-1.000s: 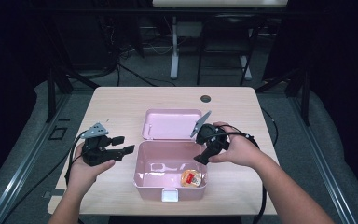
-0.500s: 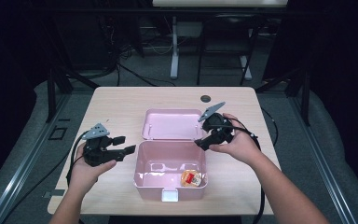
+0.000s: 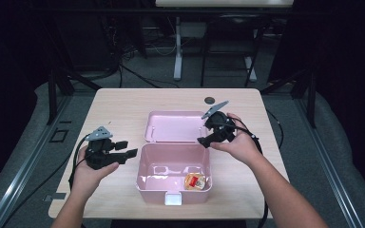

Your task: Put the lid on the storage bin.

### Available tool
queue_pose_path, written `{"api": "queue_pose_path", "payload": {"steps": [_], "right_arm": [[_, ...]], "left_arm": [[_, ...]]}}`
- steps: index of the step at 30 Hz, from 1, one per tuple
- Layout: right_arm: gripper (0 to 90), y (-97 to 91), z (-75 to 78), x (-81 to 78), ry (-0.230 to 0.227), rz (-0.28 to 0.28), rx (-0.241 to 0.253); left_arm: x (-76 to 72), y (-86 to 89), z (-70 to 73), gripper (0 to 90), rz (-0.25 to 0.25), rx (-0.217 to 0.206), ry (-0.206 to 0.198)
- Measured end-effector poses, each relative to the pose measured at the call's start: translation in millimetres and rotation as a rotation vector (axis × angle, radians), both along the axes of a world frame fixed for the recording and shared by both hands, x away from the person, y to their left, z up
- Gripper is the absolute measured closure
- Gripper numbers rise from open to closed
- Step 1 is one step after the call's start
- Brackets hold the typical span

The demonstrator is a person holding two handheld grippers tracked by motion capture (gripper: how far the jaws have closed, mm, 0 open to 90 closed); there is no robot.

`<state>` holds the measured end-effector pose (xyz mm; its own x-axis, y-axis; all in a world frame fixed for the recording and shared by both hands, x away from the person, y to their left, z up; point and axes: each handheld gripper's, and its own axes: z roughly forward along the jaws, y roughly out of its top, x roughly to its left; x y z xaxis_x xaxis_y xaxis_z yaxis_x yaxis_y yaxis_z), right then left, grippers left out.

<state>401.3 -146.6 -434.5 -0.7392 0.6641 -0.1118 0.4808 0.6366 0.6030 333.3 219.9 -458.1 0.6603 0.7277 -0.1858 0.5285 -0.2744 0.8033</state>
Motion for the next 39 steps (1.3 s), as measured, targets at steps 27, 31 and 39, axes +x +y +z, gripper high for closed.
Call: {"api": "queue_pose_path", "payload": {"steps": [27, 31, 39], "right_arm": [[34.0, -3.1, -10.0, 31.1, -0.042, -0.18, 0.113], [39.7, -4.4, -12.6, 33.5, -0.051, -0.187, 0.125], [42.1, -8.9, -19.1, 38.9, -0.063, -0.246, 0.16]], "left_arm": [[-5.1, -13.9, -1.6, 41.2, -0.05, -0.014, -0.031], [-5.0, -15.1, -2.9, 43.8, -0.062, -0.003, -0.03], [-3.7, -16.8, -7.6, 48.5, -0.056, 0.014, -0.04]]}}
